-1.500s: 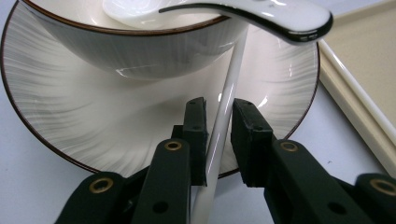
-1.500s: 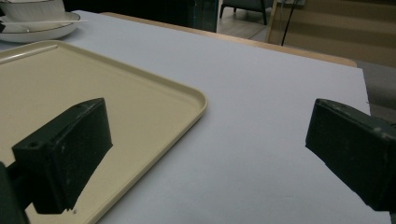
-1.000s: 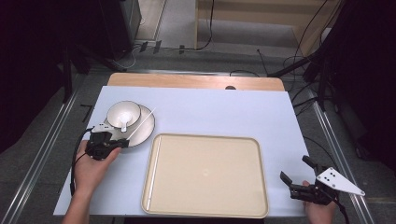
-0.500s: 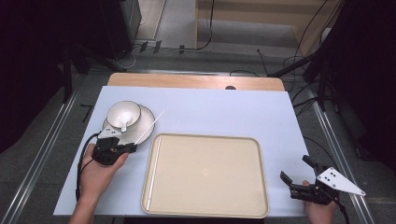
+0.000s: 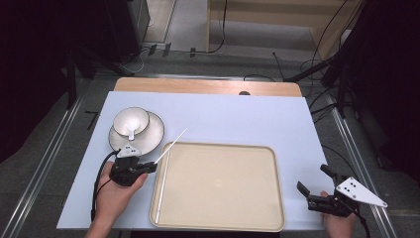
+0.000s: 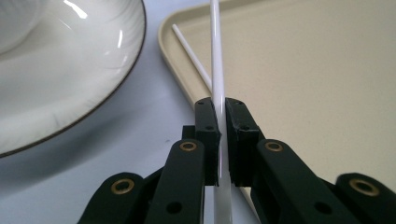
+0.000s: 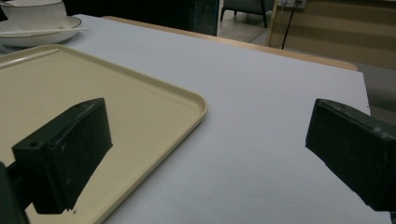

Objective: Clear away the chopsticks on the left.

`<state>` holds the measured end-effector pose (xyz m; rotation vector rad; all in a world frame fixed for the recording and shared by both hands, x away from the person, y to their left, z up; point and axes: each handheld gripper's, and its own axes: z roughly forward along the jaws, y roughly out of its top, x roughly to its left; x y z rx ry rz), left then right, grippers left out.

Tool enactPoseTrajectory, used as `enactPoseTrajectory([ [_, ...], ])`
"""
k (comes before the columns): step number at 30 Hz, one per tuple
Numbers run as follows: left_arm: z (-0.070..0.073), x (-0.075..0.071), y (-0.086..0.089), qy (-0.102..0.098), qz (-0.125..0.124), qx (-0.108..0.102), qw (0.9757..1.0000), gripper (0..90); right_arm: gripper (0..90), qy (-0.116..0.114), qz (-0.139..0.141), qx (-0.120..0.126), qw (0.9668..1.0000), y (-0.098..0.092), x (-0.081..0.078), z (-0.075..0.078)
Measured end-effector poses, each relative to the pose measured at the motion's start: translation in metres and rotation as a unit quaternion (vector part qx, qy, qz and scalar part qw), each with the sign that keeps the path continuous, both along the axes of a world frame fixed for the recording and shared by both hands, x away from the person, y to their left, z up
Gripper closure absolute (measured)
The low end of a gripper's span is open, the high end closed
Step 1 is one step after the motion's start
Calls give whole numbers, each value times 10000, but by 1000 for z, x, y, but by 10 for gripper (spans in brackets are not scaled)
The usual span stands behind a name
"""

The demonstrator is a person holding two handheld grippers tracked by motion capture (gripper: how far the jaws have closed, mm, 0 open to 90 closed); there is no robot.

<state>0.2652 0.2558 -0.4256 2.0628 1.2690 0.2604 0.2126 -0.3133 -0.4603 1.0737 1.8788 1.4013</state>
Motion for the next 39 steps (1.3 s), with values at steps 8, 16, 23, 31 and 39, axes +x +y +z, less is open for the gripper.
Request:
enactPoseTrajectory([
  [8, -2, -11, -14, 58, -127, -22, 9999, 851, 2, -10, -2, -5, 10000, 0, 0, 0],
  [16, -7, -19, -31, 196, -239, -225, 9993, 851, 2, -13, -3, -7, 10000, 0, 0, 1],
  [23, -12, -25, -44, 297, -215, -362, 9987, 851, 2, -7, 10, -12, 10000, 0, 0, 1],
  [31, -22, -29, -57, 540, -337, -498, 9967, 850, 2, 0, -10, 1, 10000, 0, 0, 1],
  [39, -27, -32, -66, 481, -250, -342, 9979, 850, 2, 11, 28, 0, 10000, -1, 2, -1],
])
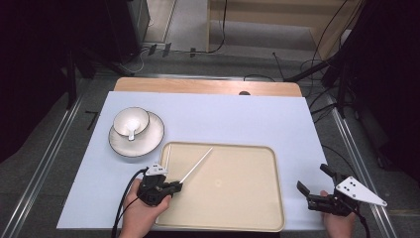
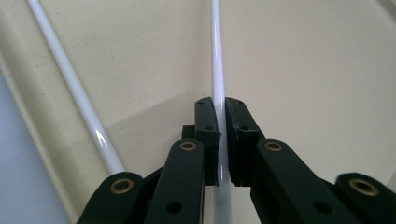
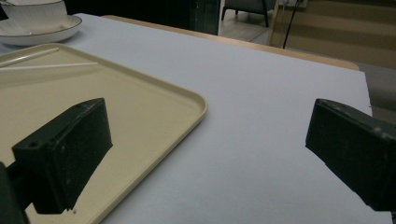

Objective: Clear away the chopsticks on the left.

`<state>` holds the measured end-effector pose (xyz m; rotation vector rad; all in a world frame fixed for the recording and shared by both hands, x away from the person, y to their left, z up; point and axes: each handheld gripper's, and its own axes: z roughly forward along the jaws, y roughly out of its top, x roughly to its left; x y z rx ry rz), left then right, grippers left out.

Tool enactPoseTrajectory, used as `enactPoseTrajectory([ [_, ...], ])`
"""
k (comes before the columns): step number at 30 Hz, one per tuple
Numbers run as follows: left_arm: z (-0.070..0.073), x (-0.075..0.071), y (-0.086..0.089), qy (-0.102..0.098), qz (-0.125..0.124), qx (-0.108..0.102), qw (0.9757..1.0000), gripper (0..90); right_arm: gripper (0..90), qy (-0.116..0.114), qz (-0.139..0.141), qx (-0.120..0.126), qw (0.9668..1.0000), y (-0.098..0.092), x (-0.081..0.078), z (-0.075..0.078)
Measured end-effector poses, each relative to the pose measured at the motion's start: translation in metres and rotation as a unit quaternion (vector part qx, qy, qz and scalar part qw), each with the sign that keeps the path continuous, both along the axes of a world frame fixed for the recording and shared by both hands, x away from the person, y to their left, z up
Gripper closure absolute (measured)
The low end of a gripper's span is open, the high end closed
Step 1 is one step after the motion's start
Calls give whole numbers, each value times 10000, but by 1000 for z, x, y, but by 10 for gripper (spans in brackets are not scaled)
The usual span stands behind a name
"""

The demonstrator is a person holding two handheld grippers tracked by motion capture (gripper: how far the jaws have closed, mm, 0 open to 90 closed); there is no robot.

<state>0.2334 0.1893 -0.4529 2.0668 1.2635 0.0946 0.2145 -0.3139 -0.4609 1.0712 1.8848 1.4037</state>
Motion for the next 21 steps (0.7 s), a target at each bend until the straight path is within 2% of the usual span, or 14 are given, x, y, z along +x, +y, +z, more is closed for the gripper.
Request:
enactPoseTrajectory([
  [6, -3, -3, -7, 17, -95, 115, 9999, 851, 2, 6, 7, 36, 10000, -1, 0, 0],
  [12, -4, -3, -9, 18, -42, 92, 9999, 850, 2, 11, -10, 54, 10000, -1, 1, 0],
  [14, -4, -4, -11, -39, -31, 189, 9998, 847, 2, 18, -1, 32, 10000, 0, 1, -1],
  [17, -2, -8, -19, -240, -114, 547, 9981, 844, 2, 3, -6, 46, 10000, 0, 1, 0],
  [19, -3, -11, -21, -346, -91, 674, 9971, 842, 2, 0, -10, 35, 10000, 0, 0, 0],
  [21, -2, -12, -23, -366, -109, 713, 9967, 832, 2, 21, 3, 35, 10000, 0, 0, 0],
])
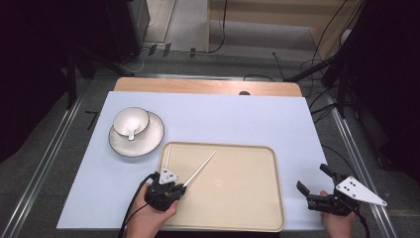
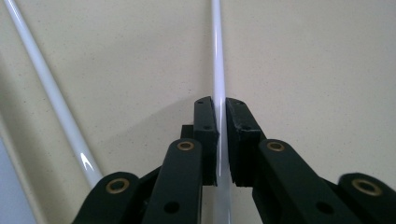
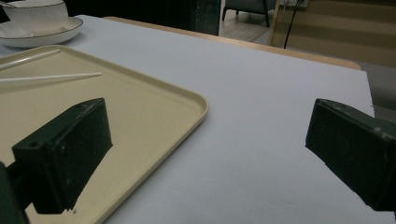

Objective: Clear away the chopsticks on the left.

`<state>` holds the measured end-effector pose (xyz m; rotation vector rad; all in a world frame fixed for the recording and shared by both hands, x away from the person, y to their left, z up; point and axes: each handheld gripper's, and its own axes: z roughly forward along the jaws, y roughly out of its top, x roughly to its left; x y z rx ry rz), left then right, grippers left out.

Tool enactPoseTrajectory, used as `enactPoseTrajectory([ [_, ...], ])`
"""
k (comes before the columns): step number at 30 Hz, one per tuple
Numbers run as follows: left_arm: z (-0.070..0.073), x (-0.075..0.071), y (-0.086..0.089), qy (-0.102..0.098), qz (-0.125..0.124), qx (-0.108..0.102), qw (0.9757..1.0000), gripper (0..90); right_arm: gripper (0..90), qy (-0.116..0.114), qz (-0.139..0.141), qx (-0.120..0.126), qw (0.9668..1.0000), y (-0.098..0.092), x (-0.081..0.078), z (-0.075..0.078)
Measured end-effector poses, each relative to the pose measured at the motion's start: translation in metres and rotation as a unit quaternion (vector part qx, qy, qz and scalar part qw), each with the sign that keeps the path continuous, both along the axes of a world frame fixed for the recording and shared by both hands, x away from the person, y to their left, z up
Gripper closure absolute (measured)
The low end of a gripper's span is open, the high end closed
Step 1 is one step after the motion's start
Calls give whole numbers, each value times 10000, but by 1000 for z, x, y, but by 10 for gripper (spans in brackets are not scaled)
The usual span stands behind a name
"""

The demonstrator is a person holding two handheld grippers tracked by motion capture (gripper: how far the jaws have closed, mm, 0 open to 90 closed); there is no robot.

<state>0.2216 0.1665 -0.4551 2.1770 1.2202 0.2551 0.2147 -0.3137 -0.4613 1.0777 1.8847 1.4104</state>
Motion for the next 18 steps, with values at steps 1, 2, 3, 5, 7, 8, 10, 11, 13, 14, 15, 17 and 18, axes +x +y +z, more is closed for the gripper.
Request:
enactPoseTrajectory([
  [1, 0, 1, 0, 52, 2, -84, 10000, 807, 2, -1, -2, -6, 10000, 0, 0, 0],
  [2, 1, 1, 0, 115, -9, -120, 9999, 779, 2, 3, -14, 9, 10000, 0, -1, 0],
  [3, 1, 2, 1, 144, -11, -168, 9998, 754, 2, -7, -15, 14, 10000, -1, -1, 0],
  [5, 1, 3, 3, 179, -35, -246, 9995, 751, 2, -27, -18, 28, 10000, 0, -1, 1],
  [7, 2, 7, 5, 266, -66, -297, 9992, 749, 2, -39, -14, 70, 10000, 0, -1, 1],
  [8, 3, 9, 5, 299, -64, -294, 9991, 736, 2, -33, -4, 84, 10000, 0, -1, 1],
  [10, 7, 15, 6, 335, -86, -445, 9984, 727, 2, -19, 1, 119, 9999, 0, -3, 2],
  [11, 9, 19, 5, 310, -102, -455, 9984, 725, 2, -43, 14, 138, 9999, 0, -4, 2],
  [13, 13, 26, 2, 339, -191, -444, 9983, 753, 2, -76, -14, 135, 9999, 0, -3, 3],
  [14, 14, 30, 0, 386, -224, -517, 9977, 772, 2, -70, -35, 147, 9999, -1, -3, 4],
  [15, 16, 34, -2, 376, -239, -563, 9974, 813, 2, -72, -19, 182, 9998, -2, -2, 3],
  [17, 19, 42, -7, 370, -299, -569, 9973, 897, 2, -29, -59, 209, 9998, -4, -1, 1],
  [18, 20, 46, -9, 382, -330, -617, 9968, 900, 2, -7, -55, 215, 9998, -4, -1, 0],
])
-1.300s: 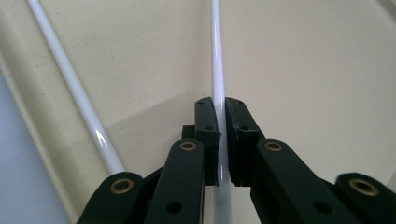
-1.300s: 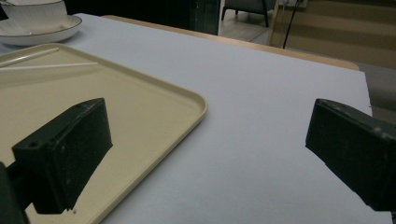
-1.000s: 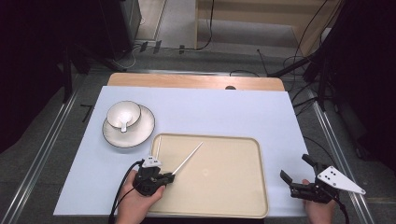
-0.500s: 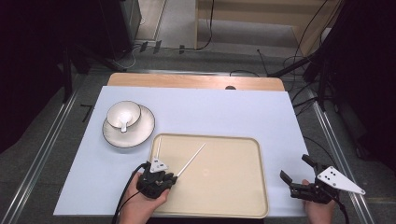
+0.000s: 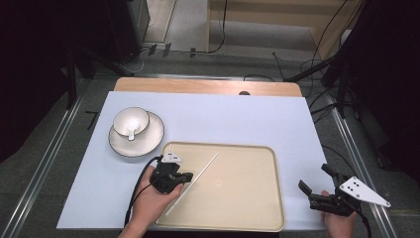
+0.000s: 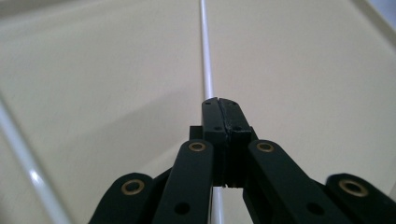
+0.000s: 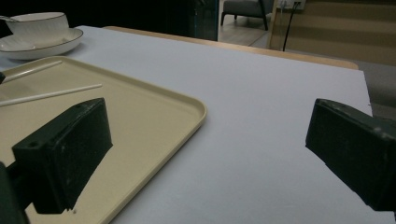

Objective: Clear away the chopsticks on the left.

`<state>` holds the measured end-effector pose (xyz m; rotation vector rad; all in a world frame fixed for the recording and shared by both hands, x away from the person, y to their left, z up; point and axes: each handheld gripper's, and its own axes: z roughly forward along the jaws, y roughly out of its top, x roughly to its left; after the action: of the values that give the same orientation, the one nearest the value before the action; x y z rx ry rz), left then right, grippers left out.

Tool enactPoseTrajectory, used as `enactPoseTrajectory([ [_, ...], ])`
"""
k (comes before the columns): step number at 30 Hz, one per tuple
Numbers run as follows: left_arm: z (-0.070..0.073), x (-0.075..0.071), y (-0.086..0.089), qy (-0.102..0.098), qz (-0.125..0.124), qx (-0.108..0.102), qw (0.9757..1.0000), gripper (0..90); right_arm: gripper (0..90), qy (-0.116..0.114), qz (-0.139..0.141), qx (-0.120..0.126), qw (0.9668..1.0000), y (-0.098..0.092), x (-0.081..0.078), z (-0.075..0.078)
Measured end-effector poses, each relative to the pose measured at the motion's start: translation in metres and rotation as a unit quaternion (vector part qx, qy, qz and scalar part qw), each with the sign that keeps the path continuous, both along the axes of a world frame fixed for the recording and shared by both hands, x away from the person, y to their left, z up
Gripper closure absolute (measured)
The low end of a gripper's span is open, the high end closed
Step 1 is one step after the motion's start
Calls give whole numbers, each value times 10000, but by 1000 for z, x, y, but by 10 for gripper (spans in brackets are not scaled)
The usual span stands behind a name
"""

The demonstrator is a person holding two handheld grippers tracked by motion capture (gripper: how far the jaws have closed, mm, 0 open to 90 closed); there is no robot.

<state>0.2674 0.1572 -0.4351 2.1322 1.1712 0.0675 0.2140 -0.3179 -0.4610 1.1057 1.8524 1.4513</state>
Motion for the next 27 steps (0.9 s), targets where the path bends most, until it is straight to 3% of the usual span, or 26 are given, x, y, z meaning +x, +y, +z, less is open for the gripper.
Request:
enactPoseTrajectory([
  [3, 0, 10, -12, -103, -23, 8, 9999, 900, 2, -2, -10, -19, 10000, -2, 1, -1],
  [10, -3, 34, -43, -99, -113, -71, 9999, 900, 2, 12, 21, 38, 10000, -1, -1, 1],
  [13, -2, 40, -53, -160, -199, 46, 9997, 900, 2, -27, 65, 10, 10000, 1, -1, 2],
  [17, -6, 48, -65, -90, -285, 197, 9994, 900, 2, -7, 86, 16, 10000, 1, -1, 2],
  [21, -10, 56, -69, -27, -184, 197, 9996, 900, 2, 15, 47, 80, 10000, -2, 0, 1],
  [27, -16, 64, -82, 39, -164, 568, 9982, 900, 2, 13, 48, 95, 9999, -2, 0, 1],
])
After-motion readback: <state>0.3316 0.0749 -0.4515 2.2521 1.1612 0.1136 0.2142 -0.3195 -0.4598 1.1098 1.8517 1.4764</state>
